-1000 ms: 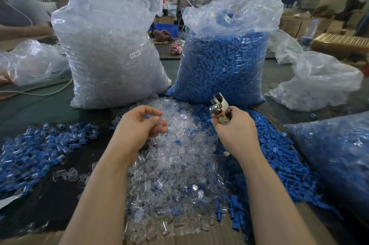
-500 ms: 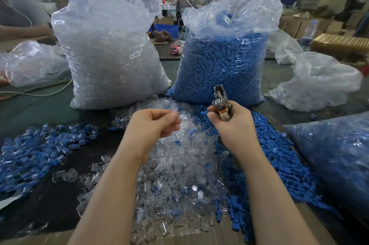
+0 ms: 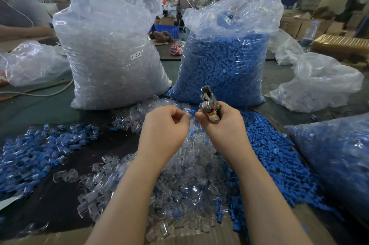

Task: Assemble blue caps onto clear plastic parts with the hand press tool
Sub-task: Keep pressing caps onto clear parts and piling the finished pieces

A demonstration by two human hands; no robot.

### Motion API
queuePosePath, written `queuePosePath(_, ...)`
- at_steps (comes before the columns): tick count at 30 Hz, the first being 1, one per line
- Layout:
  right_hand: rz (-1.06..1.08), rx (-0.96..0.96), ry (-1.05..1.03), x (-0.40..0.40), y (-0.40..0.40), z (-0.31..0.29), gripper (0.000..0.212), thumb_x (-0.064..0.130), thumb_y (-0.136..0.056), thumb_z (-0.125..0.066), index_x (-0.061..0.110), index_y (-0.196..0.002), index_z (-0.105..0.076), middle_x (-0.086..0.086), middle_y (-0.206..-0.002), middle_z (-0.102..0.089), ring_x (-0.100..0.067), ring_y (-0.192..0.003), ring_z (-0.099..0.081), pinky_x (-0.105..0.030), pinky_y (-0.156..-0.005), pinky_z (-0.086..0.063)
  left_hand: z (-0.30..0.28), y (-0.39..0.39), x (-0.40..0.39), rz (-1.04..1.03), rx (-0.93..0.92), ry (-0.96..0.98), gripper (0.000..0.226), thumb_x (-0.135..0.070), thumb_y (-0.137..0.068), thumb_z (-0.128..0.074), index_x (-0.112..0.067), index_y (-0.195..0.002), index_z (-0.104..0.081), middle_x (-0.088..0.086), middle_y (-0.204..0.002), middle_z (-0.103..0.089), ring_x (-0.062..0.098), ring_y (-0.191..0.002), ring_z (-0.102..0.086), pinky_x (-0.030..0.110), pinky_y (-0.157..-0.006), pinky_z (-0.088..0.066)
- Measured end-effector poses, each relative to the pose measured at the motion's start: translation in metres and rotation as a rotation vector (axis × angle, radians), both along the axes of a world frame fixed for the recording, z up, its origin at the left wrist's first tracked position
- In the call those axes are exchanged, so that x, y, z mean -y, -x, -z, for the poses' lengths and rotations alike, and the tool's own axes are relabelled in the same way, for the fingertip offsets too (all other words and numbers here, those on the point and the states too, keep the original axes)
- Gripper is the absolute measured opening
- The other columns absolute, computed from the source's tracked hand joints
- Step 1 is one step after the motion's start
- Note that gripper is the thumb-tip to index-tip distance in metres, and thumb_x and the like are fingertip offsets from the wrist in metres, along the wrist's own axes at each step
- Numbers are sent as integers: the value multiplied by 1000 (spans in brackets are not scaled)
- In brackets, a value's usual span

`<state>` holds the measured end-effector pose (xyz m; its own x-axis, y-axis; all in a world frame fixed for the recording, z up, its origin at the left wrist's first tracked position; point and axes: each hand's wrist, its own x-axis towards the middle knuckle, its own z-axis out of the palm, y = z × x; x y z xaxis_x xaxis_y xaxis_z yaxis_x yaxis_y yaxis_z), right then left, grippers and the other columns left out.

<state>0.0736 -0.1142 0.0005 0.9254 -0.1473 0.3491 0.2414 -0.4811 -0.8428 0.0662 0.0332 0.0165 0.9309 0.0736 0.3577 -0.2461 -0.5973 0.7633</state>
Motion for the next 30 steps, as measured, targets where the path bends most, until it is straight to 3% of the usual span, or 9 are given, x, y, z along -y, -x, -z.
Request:
queuePosePath(7, 58, -13, 71, -3, 0, -3, 17, 35, -86, -70, 23, -79, -59, 10, -66, -60, -9, -66, -56, -33, -61, -46, 1, 2, 5, -7, 118, -168, 14, -29, -89, -64, -19, -84, -73, -15, -60, -59, 5, -60, -58, 24, -59, -44)
queuePosePath(11, 49, -26, 71, -4, 0, -3, 18, 33, -86, -69, 23, -76, -58, 9, -64, -58, -11, -63, -54, -32, -58, -42, 0, 3, 8, 6, 148, -224, 15, -28, -91, -62, -17, -91, -73, -7, -68, -66, 15, -66, -60, 30, -63, -48)
queuePosePath(16, -4, -43, 29, -2, 1, -6, 13, 28, -87, -67, 20, -79, -62, 6, -62, -59, -11, -58, -51, -35, -56, -43, 0, 4, 9, 24, 163, -216, 14, -24, -91, -61, -15, -88, -71, -4, -72, -68, 17, -68, -61, 37, -65, -51)
queuePosePath(20, -45, -58, 26, -1, 4, -9, 9, 26, -88, -66, 17, -86, -66, 1, -70, -66, -19, -66, -59, -46, -65, -52, 2, 3, 8, 13, 169, -193, 14, -25, -90, -61, -16, -83, -69, -11, -60, -58, 6, -58, -55, 28, -55, -44)
queuePosePath(24, -85, -65, -24, 0, 6, -11, 8, 22, -87, -65, 14, -87, -66, -5, -71, -65, -16, -61, -53, -46, -63, -49, 4, 2, 7, 18, 169, -143, 16, -26, -91, -64, -19, -76, -66, -15, -53, -50, 3, -53, -49, 21, -52, -34)
queuePosePath(30, -136, -100, 45, 10, 6, -11, 12, 22, -87, -65, 10, -91, -65, -11, -81, -69, -31, -80, -63, -49, -74, -51, 7, 0, 5, 70, 42, 31, 22, -28, -93, -63, -23, -72, -64, -5, -62, -64, 9, -61, -58, 28, -57, -46)
